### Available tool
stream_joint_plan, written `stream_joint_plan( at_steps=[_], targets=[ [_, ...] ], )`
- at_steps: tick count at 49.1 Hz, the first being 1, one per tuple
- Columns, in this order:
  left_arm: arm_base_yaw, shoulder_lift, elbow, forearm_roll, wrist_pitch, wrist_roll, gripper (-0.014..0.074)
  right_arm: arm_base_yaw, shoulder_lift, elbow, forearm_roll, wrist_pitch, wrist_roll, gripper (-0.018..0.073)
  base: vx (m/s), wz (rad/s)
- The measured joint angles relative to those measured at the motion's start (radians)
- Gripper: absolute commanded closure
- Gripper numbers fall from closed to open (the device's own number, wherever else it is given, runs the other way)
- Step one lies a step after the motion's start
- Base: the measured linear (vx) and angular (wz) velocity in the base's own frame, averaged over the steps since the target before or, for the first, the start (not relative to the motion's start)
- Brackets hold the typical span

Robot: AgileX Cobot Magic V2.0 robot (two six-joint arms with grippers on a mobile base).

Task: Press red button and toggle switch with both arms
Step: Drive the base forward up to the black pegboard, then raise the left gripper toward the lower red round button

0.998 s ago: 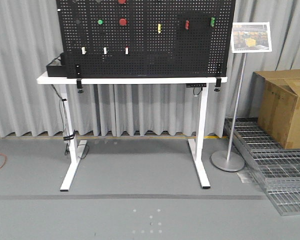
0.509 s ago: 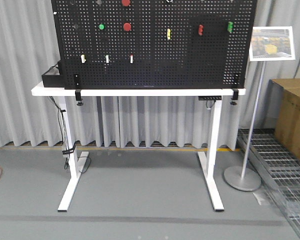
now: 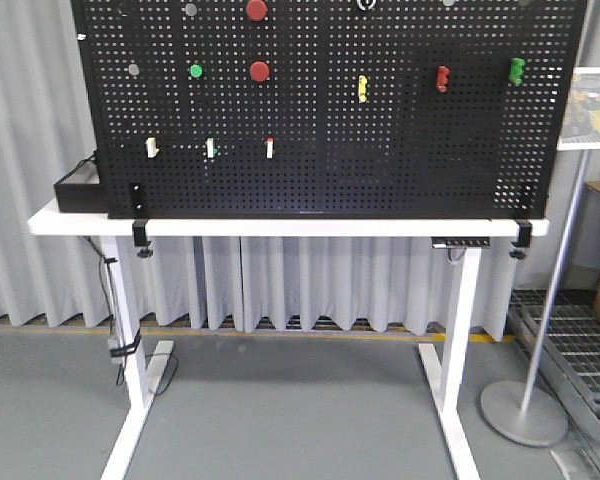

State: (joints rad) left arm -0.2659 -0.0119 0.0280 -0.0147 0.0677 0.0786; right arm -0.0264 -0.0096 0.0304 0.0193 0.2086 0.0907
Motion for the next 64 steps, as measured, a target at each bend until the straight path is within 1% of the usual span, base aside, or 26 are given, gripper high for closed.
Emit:
stream_joint_plan(
  at_steps=[46,64],
  targets=[
    [0.0,0.0,0.0,0.0,0.0,0.0,0.0594,0.0,0.0,0.0,0.0,0.0,0.0,0.0562,0.48,-0.02],
    [0.0,0.0,0.0,0.0,0.0,0.0,0.0594,0.0,0.0,0.0,0.0,0.0,0.0,0.0562,0.32,0.03]
  ],
)
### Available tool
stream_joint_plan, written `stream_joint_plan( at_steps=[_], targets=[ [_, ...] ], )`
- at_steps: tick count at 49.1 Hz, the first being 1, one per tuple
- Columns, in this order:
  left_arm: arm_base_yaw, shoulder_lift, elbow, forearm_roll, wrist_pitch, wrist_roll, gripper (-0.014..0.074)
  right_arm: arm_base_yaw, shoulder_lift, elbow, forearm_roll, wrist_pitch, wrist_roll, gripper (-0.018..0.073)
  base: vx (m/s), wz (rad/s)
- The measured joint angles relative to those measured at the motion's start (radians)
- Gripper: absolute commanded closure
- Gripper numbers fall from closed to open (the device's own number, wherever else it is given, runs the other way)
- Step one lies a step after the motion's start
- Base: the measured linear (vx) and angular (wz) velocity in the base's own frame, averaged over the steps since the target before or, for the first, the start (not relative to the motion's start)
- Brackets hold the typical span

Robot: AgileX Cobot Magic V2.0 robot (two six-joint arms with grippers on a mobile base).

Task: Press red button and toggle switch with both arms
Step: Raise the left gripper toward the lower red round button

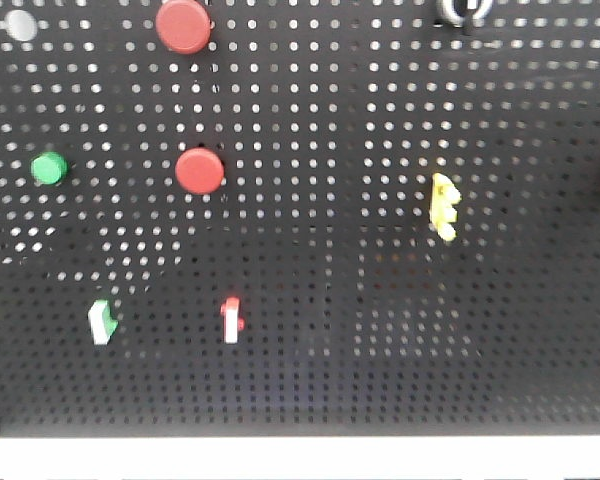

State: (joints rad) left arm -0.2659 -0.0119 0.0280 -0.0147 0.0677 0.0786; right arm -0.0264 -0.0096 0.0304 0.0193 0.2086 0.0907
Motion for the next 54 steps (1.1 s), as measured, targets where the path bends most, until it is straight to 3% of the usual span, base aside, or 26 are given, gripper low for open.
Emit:
stream_joint_plan(
  at_steps=[35,43,50,54],
  targets=[
    [0.0,0.0,0.0,0.0,-0.001,0.0,0.0594,0.0,0.0,0.0,0.0,0.0,0.0,0.0562,0.04,0.01],
    [0.0,0.0,0.0,0.0,-0.049,-0.003,0.0594,0.0,0.0,0.0,0.002,-0.006,0.001,0.0562,0.0,0.0],
    [0.0,0.0,0.0,0.0,-0.149,-0.061,0.0594,0.0,0.0,0.0,0.017,-0.13,0.002,0.0562,0.0,0.0],
    [0.0,0.0,-0.026,0.0,-0.148,-0.09,0.0594,0.0,0.0,-0.008,0.02,-0.217,0.002,0.0562,0.0,0.0]
  ],
)
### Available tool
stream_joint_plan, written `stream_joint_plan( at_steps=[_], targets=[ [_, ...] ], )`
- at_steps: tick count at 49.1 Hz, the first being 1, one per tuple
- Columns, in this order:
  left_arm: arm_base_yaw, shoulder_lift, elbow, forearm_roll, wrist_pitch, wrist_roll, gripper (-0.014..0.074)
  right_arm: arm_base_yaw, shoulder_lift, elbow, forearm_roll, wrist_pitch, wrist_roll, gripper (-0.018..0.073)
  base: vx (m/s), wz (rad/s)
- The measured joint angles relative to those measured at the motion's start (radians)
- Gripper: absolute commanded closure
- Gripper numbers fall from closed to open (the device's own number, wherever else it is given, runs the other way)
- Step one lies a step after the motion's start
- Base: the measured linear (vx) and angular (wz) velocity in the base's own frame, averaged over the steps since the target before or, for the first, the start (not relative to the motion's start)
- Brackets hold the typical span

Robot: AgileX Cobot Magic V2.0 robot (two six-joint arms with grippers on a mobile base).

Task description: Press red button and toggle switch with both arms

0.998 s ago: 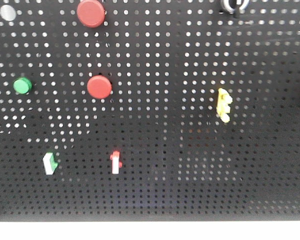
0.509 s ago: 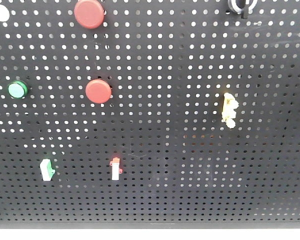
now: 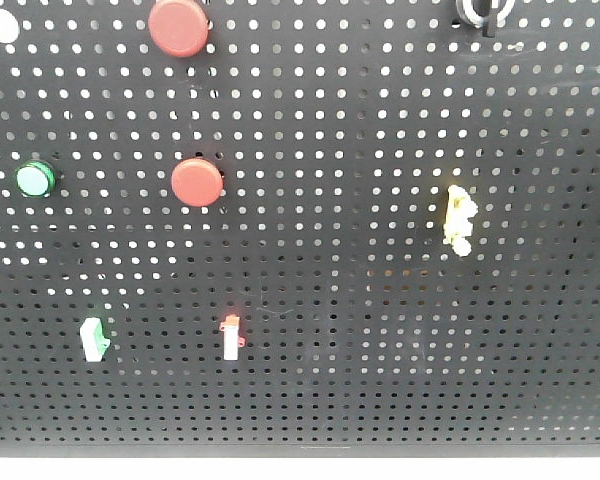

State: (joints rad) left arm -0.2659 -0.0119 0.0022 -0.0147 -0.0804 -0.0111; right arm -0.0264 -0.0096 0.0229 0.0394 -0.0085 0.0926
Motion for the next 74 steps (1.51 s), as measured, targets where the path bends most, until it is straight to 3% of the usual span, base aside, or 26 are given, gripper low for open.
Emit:
stream_joint_plan(
  at_steps=[7,20,27,32,37,42,43,50,74],
  targets=[
    [0.0,0.079,-0.172,0.001,0.05,0.021,0.0594,0.0,0.033,-0.147,-0.026,0.001,-0.001,0.0562,0.0,0.0],
    [0.0,0.587,-0.727,0.004,0.11,0.135,0.0594,0.0,0.41,-0.604,-0.115,0.043,0.002,0.0562,0.0,0.0],
    [0.0,0.812,-1.017,-0.011,0.146,0.121,0.0594,0.0,0.576,-0.772,-0.087,0.075,0.011,0.0562,0.0,0.0],
    [0.0,0.895,-1.139,-0.022,0.182,0.079,0.0594,0.0,0.631,-0.825,-0.046,0.085,0.032,0.0562,0.0,0.0],
    [-0.01,0.934,-1.201,-0.023,0.213,0.05,0.0594,0.0,0.651,-0.839,-0.001,0.086,0.046,0.0562,0.0,0.0],
    [-0.059,0.965,-1.235,-0.023,0.247,0.057,0.0594,0.0,0.651,-0.84,0.027,0.096,0.05,0.0562,0.0,0.0],
    [-0.197,1.039,-1.276,-0.023,0.298,0.143,0.0594,0.0,0.651,-0.84,0.037,0.102,0.048,0.0562,0.0,0.0],
    [-0.305,1.129,-1.33,-0.023,0.322,0.203,0.0594,0.0,0.651,-0.84,0.024,0.105,0.045,0.0562,0.0,0.0],
    [-0.329,1.22,-1.417,-0.023,0.271,0.213,0.0594,0.0,0.651,-0.84,-0.001,0.105,0.041,0.0562,0.0,0.0]
  ],
)
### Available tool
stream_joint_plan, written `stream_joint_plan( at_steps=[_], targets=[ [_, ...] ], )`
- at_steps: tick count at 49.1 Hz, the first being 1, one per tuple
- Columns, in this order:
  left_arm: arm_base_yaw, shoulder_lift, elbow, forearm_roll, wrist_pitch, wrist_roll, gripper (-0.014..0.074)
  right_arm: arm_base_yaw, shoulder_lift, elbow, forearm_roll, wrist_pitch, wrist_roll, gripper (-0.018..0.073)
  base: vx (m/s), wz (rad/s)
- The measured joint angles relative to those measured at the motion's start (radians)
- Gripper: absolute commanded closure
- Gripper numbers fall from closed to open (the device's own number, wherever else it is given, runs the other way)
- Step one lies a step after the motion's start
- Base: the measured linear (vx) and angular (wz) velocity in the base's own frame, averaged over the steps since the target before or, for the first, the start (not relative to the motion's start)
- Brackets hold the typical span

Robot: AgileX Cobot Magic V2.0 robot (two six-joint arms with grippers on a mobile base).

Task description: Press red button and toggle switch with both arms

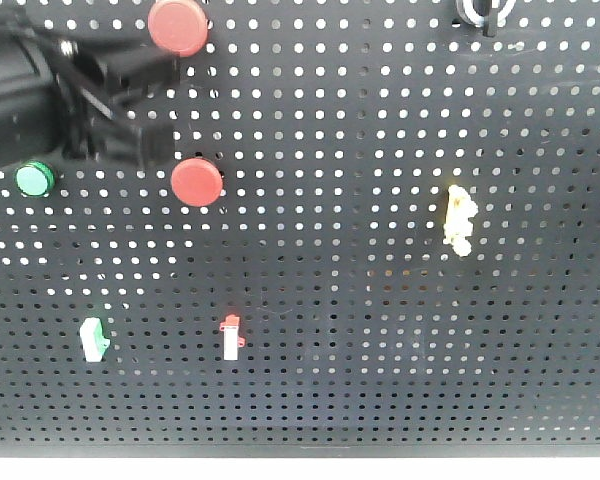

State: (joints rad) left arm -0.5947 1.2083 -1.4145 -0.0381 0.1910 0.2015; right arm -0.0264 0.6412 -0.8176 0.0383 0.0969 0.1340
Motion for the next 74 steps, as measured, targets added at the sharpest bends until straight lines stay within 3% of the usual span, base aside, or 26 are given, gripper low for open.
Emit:
stream_joint_plan(
  at_steps=[24,37,54,66,74],
  targets=[
    [-0.001,0.088,-0.065,0.0,-0.072,0.0,0.0594,0.0,0.0,0.0,-0.002,0.037,-0.001,0.0562,0.0,0.0],
    [0.028,0.164,-0.171,-0.016,0.019,-0.003,0.0594,0.0,0.0,0.0,-0.003,0.08,-0.027,0.0562,0.0,0.0],
    [0.035,0.137,-0.175,-0.032,0.079,-0.01,0.0594,0.0,0.0,0.0,-0.003,0.094,-0.073,0.0562,0.0,0.0],
    [0.055,-0.029,0.069,-0.007,0.048,-0.016,0.0594,0.024,-0.003,0.0,0.011,0.152,-0.149,0.0562,0.0,0.0],
    [0.056,-0.204,0.333,-0.006,-0.012,-0.033,0.0594,0.142,-0.009,-0.006,0.065,0.16,-0.304,0.0562,0.0,0.0]
  ],
)
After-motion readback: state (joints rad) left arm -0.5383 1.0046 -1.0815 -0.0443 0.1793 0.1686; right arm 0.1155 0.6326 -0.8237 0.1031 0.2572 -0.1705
